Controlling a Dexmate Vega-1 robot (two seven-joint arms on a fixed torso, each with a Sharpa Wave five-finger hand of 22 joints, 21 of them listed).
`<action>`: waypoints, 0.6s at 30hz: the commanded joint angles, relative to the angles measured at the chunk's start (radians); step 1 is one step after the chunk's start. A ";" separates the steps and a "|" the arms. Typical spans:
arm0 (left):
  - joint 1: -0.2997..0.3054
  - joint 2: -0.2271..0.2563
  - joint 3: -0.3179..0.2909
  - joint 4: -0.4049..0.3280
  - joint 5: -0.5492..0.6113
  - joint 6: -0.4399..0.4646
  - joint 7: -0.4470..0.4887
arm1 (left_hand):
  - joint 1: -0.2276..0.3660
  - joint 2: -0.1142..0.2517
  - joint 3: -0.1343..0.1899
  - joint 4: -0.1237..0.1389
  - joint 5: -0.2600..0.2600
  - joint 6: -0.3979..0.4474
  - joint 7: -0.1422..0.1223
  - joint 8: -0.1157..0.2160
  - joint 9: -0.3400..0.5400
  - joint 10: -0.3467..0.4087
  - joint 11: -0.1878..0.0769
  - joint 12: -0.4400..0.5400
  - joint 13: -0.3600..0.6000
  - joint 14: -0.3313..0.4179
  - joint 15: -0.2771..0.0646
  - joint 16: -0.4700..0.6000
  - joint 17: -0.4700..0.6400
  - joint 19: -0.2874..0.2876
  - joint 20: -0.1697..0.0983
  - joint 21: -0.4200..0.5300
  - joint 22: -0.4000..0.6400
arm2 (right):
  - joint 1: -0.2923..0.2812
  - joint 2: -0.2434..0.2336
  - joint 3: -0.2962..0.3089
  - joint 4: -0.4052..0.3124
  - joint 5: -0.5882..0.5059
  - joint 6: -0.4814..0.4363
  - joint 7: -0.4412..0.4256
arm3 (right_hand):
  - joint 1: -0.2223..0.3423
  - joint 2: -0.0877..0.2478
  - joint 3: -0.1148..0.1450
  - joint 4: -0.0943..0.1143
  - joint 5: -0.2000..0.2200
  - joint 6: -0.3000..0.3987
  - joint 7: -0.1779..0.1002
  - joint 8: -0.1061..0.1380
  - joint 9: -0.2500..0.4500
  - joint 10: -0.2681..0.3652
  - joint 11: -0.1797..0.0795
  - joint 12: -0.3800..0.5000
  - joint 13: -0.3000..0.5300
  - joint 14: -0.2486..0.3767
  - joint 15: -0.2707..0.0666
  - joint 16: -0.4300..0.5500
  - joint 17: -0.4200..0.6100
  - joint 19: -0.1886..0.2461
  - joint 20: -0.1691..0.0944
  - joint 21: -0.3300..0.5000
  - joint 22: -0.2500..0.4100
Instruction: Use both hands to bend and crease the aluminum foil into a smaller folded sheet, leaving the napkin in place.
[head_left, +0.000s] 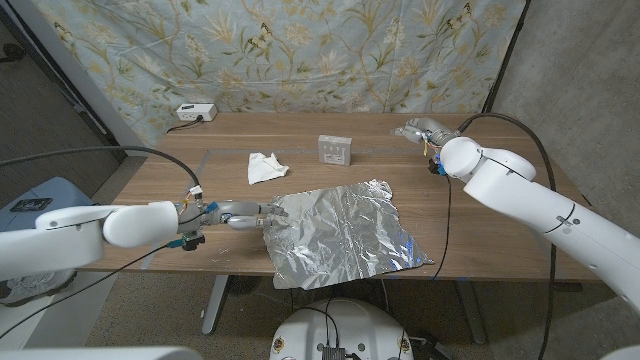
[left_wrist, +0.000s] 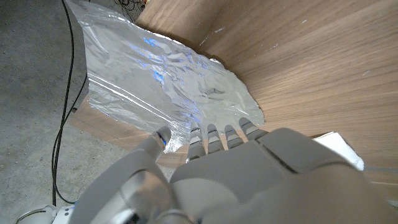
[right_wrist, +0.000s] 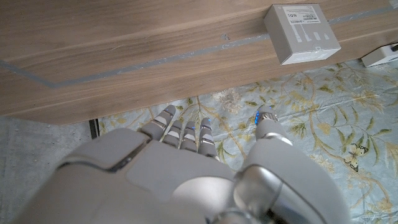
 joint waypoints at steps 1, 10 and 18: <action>-0.073 0.000 0.073 -0.016 0.003 0.032 -0.034 | -0.015 0.001 0.002 0.015 0.003 0.012 -0.002 0.000 0.004 -0.003 0.003 -0.002 0.004 -0.005 0.007 -0.002 0.007 -0.014 0.000 -0.001 0.004 | 0.035 0.021 -0.042 -0.069 -0.040 -0.251 0.045 | 0.023 -0.004 0.008 -0.005 0.004 0.006 0.015 0.009 0.004 0.013 0.011 0.010 0.003 0.003 0.004 0.005 0.000 0.010 0.009 0.004 0.002; -0.091 0.000 0.098 -0.016 0.006 0.041 -0.036 | -0.030 0.002 0.006 0.036 -0.001 0.012 -0.001 -0.001 0.004 -0.002 0.004 -0.003 0.004 -0.012 0.011 -0.002 0.009 -0.035 -0.004 -0.010 0.004 | 0.065 0.027 -0.080 -0.090 -0.055 -0.291 0.059 | 0.040 -0.008 0.010 -0.003 0.004 0.006 0.016 0.009 0.004 0.013 0.008 0.010 0.003 0.004 0.003 0.004 -0.001 0.012 0.004 0.003 0.002; -0.170 0.000 0.180 -0.025 0.009 0.072 -0.054 | -0.054 0.006 0.015 0.056 -0.007 0.008 0.000 -0.003 0.005 -0.022 0.006 -0.012 0.004 -0.038 0.018 -0.007 0.012 -0.057 -0.002 -0.018 0.005 | 0.043 0.032 -0.059 -0.092 -0.046 -0.248 0.060 | 0.052 -0.010 0.011 0.001 0.004 0.002 0.016 0.007 0.004 0.009 0.008 0.009 0.003 0.001 0.003 0.003 -0.001 0.011 0.002 0.003 0.002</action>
